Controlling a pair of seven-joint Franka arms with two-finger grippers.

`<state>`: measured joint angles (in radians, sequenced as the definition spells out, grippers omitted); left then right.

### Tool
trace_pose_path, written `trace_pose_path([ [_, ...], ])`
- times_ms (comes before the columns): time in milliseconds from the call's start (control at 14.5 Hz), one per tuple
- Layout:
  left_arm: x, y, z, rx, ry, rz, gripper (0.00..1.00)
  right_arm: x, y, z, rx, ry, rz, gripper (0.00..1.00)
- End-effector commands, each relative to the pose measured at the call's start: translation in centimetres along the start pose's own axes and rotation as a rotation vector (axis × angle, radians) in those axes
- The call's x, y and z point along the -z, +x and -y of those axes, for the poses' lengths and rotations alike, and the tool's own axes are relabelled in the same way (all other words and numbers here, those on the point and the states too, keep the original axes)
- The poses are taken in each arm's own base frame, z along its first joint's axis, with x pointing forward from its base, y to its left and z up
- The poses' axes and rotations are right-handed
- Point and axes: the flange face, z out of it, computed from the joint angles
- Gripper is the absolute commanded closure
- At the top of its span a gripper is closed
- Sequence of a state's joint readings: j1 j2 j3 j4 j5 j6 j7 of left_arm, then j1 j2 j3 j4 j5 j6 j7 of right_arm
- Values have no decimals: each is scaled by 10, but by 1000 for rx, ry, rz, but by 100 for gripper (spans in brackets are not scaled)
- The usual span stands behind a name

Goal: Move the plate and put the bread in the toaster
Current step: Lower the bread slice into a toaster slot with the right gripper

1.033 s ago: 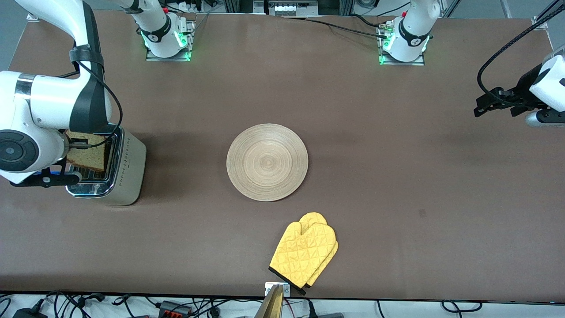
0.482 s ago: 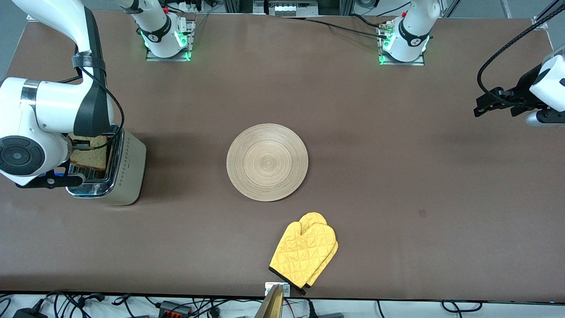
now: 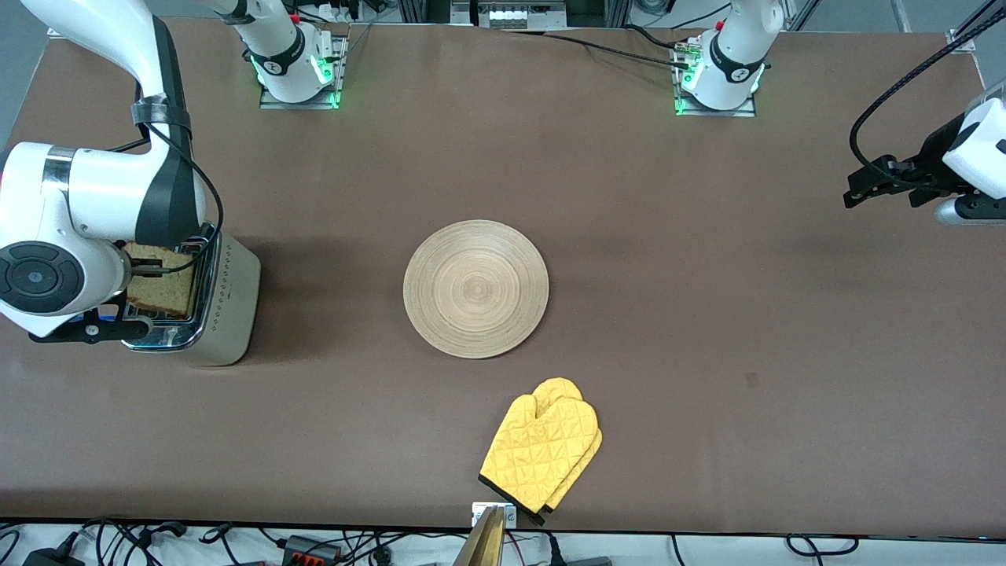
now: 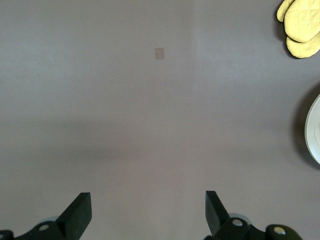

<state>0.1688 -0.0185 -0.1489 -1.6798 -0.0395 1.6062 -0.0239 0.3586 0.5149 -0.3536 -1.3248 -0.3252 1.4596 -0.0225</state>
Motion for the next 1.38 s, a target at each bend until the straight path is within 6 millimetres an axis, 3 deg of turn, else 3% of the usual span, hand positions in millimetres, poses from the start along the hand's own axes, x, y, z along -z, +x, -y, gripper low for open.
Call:
trace_pose_path([
  [0,2,-2,2,-9,17,6,0,1,0,-3,-18,-7,-11,100],
  [344,3,-1,-1,-14,17,1,0,-16,5,-4,-23,30,21,100],
  [482,3,-2,-1,-3,16,3,0,-26,9,4,-12,50,43,100],
  [1033,3,-1,-2,-3,14,1,0,-34,14,16,-1,97,48,100],
  [1102,3,-2,-2,-3,14,3,0,-36,15,19,2,96,51,83],
  [1170,3,-2,-2,-3,14,3,0,-38,18,22,-7,104,49,18],
  [1239,3,-2,-2,-5,14,3,0,-35,18,23,-31,147,37,0],
  [1308,3,-1,-2,-8,14,2,0,-29,16,21,-38,157,29,0],
])
